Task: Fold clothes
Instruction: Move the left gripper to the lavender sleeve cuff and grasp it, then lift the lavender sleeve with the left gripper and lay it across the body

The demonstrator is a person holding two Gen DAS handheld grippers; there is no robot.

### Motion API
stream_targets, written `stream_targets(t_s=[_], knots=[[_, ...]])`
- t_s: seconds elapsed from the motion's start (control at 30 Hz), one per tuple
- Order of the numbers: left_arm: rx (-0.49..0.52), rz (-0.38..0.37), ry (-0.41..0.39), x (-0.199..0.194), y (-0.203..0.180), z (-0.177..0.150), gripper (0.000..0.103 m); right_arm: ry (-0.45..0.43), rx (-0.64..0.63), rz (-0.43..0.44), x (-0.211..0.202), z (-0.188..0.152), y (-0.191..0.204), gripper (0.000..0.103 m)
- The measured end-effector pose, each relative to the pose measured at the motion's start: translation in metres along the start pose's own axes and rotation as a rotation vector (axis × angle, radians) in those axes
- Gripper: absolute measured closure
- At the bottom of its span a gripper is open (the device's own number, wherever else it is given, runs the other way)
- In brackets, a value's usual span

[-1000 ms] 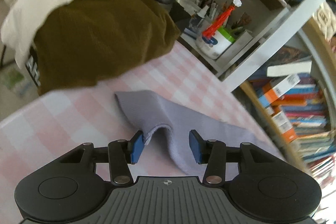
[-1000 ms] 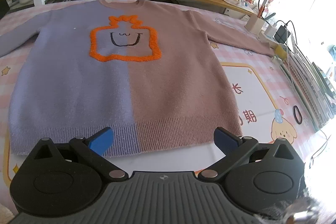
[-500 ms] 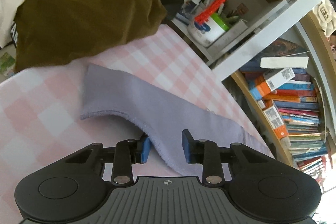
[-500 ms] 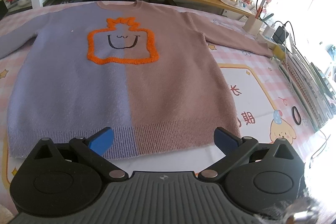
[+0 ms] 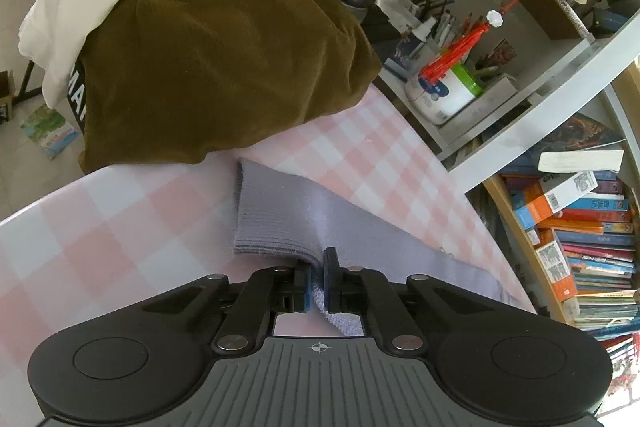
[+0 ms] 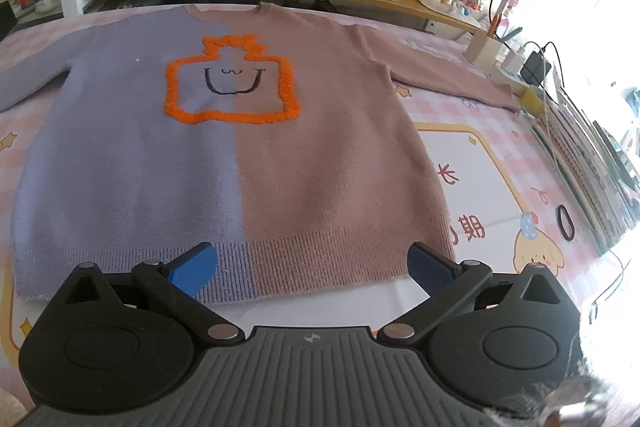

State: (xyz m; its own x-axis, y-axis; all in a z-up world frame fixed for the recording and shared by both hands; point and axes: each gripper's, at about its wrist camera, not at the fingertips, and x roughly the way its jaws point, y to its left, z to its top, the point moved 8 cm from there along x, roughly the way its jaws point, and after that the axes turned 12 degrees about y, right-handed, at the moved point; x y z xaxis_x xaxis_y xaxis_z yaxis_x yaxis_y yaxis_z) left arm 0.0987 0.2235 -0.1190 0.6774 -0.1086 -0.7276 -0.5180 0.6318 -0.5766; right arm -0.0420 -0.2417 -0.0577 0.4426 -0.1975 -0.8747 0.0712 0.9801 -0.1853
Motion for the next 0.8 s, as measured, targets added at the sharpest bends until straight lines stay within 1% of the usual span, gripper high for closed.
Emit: stream_targets(t_s=[0.23,0.43,0.57,0.8], knots=[[0.05,-0.016,-0.046,-0.013,-0.018,-0.003,0.099,-0.012,0.008,0.016,0.001,-0.001,-0.009,0.0],[0.099,-0.044,-0.106,-0.031,-0.044,-0.011,0.1,-0.045,-0.011,0.055,0.003,0.004,-0.02,0.0],[0.131,-0.07,-0.157,-0.045,-0.073,-0.02,0.1,-0.08,-0.03,0.094,0.007,0.014,-0.032,0.0],[0.18,-0.115,-0.221,-0.058,-0.153,-0.045,0.1,-0.117,-0.084,0.179,0.024,0.044,-0.067,0.0]])
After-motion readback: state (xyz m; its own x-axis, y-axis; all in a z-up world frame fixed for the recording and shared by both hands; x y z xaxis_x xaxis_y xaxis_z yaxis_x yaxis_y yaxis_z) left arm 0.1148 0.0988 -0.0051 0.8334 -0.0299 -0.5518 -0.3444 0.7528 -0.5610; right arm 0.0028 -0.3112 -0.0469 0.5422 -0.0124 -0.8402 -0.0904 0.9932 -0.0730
